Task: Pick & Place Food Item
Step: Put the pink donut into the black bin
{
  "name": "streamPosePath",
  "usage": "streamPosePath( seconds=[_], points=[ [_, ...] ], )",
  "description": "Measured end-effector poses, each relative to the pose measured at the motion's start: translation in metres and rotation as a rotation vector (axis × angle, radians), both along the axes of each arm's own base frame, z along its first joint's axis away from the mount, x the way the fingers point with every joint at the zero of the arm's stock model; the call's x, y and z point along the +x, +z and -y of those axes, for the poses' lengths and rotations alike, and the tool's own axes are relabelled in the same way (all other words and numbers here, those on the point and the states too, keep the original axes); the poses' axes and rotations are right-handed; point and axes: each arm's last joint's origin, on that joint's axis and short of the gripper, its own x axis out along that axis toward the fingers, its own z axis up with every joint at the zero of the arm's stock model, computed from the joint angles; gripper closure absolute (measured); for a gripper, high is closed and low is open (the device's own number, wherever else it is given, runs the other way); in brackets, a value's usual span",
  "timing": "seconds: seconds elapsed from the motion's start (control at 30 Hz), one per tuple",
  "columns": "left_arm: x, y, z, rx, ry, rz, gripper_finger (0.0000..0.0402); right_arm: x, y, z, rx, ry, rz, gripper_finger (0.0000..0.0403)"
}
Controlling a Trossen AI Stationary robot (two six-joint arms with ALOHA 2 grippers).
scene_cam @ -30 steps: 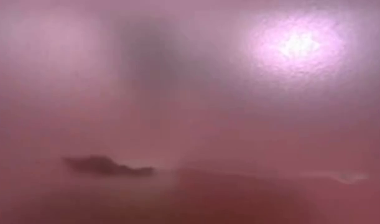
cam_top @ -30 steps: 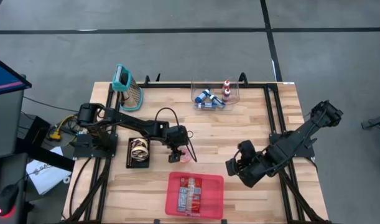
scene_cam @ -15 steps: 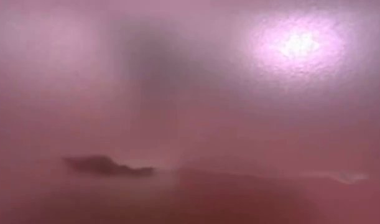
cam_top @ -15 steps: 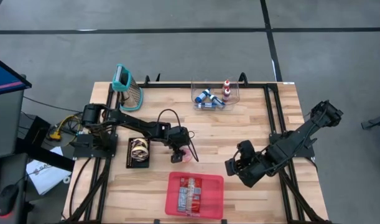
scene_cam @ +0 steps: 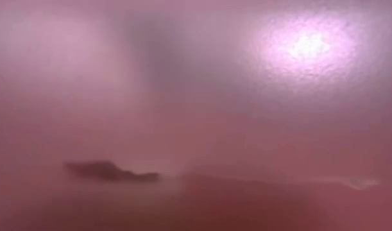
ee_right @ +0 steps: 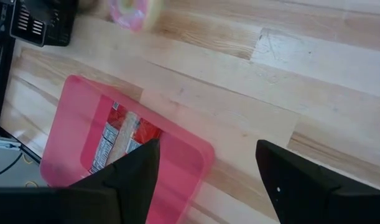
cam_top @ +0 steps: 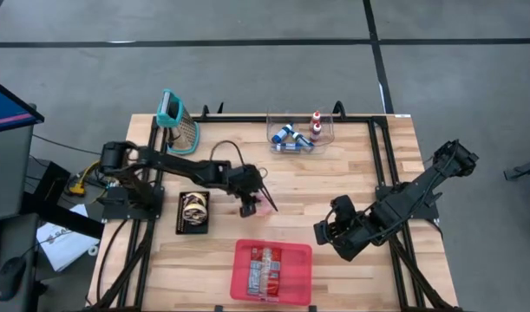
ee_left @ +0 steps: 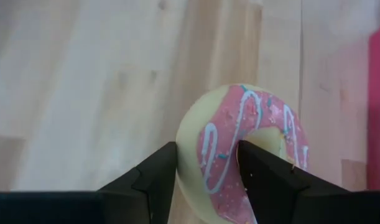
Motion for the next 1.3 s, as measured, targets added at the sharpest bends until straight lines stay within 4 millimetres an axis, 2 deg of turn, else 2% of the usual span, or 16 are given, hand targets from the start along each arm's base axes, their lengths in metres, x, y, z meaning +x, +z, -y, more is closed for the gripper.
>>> streamPosePath(
  seconds=[0.2, 0.4, 0.47, 0.6, 0.93, 1.3],
  points=[
    [-0.020, 0.034, -0.003, 0.038, 0.049, 0.020, 0.0239, 0.000, 0.000, 0.001, -0.025, -0.010, 0.019, 0.0145],
    [-0.037, 0.049, -0.003, 0.031, 0.087, -0.019, 0.0242, 0.001, 0.001, 0.002, -0.047, -0.014, 0.031, 0.0145],
    [-0.036, 0.051, -0.003, 0.057, 0.086, -0.004, 0.0243, 0.001, 0.001, 0.002, -0.052, -0.014, 0.034, 0.0145],
    [-0.031, 0.041, -0.007, 0.115, 0.093, -0.024, 0.0233, 0.001, 0.001, 0.002, -0.064, -0.019, 0.043, 0.0145],
    [-0.007, -0.006, -0.018, 0.195, 0.043, -0.104, 0.0182, 0.002, 0.002, -0.001, -0.051, -0.014, 0.060, 0.0145],
    [-0.001, -0.021, -0.019, 0.177, 0.011, -0.112, 0.0181, 0.000, 0.002, -0.002, -0.045, -0.015, 0.062, 0.0145]
  ],
)
